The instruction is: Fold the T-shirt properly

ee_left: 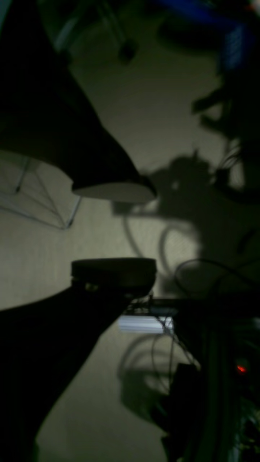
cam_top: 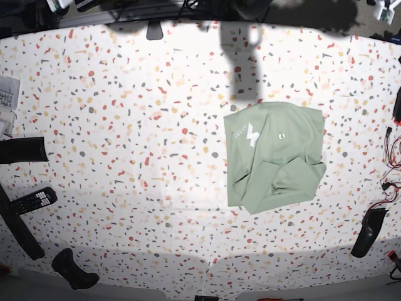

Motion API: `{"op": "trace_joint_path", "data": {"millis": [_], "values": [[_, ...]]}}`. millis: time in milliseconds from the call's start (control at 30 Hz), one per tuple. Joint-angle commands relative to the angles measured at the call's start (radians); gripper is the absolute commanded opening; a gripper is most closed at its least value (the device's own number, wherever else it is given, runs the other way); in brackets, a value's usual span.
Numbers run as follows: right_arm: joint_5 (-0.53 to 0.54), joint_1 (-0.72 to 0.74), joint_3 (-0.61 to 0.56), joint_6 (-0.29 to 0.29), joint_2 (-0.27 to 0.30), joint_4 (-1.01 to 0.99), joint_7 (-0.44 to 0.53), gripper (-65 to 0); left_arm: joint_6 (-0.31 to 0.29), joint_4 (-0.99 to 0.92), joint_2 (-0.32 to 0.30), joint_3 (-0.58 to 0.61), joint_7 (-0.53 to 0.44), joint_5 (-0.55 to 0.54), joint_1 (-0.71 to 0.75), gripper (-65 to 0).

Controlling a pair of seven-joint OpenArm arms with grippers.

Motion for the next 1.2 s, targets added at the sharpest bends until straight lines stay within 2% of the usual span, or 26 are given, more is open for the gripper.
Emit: {"op": "trace_joint_path", "data": {"millis": [0, 167, 233, 267, 300, 333, 367, 433, 500, 533, 633, 733, 833, 900, 967, 1000, 1167], "values": [[0.013, -0.003, 0.007, 0.006, 0.031, -0.050, 0.031, -47.0, -0.009, -0.059, -0.008, -0.006, -0.042, -0.008, -0.010, -42.0], [-0.088, 0.119, 0.007, 0.006, 0.153, -0.400, 0.052, -47.0, -0.064, -0.429, -0.008, -0.006, -0.173, -0.001, -0.149, -42.0], [-0.096, 0.172, 0.007, 0.006, 0.206, -0.536, 0.081, -47.0, -0.087, -0.548, -0.008, -0.006, -0.211, 0.000, -0.199, -42.0], [-0.096, 0.198, 0.007, 0.006, 0.233, -0.600, 0.096, -47.0, -0.134, -0.598, -0.008, -0.006, -0.230, -0.005, -0.219, -43.4], [-0.096, 0.225, 0.007, 0.006, 0.256, -0.662, 0.105, -47.0, -0.218, -0.636, -0.002, -0.003, -0.241, -0.003, -0.242, -44.9], [-0.096, 0.252, 0.007, 0.006, 0.279, -0.719, 0.104, -47.0, -0.269, -0.664, 0.009, 0.002, -0.240, 0.004, -0.259, -46.5], [-0.096, 0.277, 0.007, 0.006, 0.298, -0.768, 0.091, -47.0, -0.297, -0.677, 0.024, 0.009, -0.238, 0.035, -0.272, -47.3], [-0.094, 0.302, 0.007, 0.006, 0.325, -0.820, 0.068, -47.0, -0.297, -0.653, 0.053, 0.032, -0.204, 0.077, -0.281, -54.8], [-0.092, 0.301, 0.007, 0.006, 0.328, -0.815, 0.110, -47.0, -0.297, -0.579, 0.082, 0.060, -0.199, 0.077, -0.269, -62.1], [-0.091, 0.301, 0.007, 0.006, 0.323, -0.809, 0.116, -47.0, -0.297, -0.529, 0.095, 0.074, -0.206, 0.079, -0.258, -63.4], [-0.089, 0.301, -0.020, 0.006, 0.292, -0.779, 0.132, -47.0, -0.297, -0.385, 0.130, 0.112, -0.201, 0.079, -0.233, -63.5], [-0.105, 0.301, -0.111, 0.006, 0.251, -0.761, 0.144, -47.0, -0.297, -0.309, 0.165, 0.146, -0.187, 0.079, -0.232, -63.5], [-0.209, 0.306, -0.249, 0.006, 0.204, -0.759, 0.215, -47.0, -0.297, -0.310, 0.202, 0.188, -0.191, 0.084, -0.244, -63.5], [-0.303, 0.322, -0.348, -0.072, 0.171, -0.760, 0.290, -47.0, -0.248, -0.336, 0.227, 0.227, -0.202, 0.137, -0.263, -63.5], [-0.367, 0.351, -0.436, -0.161, 0.145, -0.768, 0.387, -47.0, -0.162, -0.389, 0.247, 0.276, -0.241, 0.208, -0.291, -63.5], [-0.377, 0.369, -0.473, -0.185, 0.138, -0.779, 0.428, -47.0, -0.120, -0.424, 0.252, 0.302, -0.256, 0.233, -0.309, -63.5], [-0.380, 0.508, -0.623, -0.191, 0.129, -0.911, 0.496, -47.0, 0.100, -0.678, 0.258, 0.415, -0.274, 0.313, -0.424, -63.2]]}}
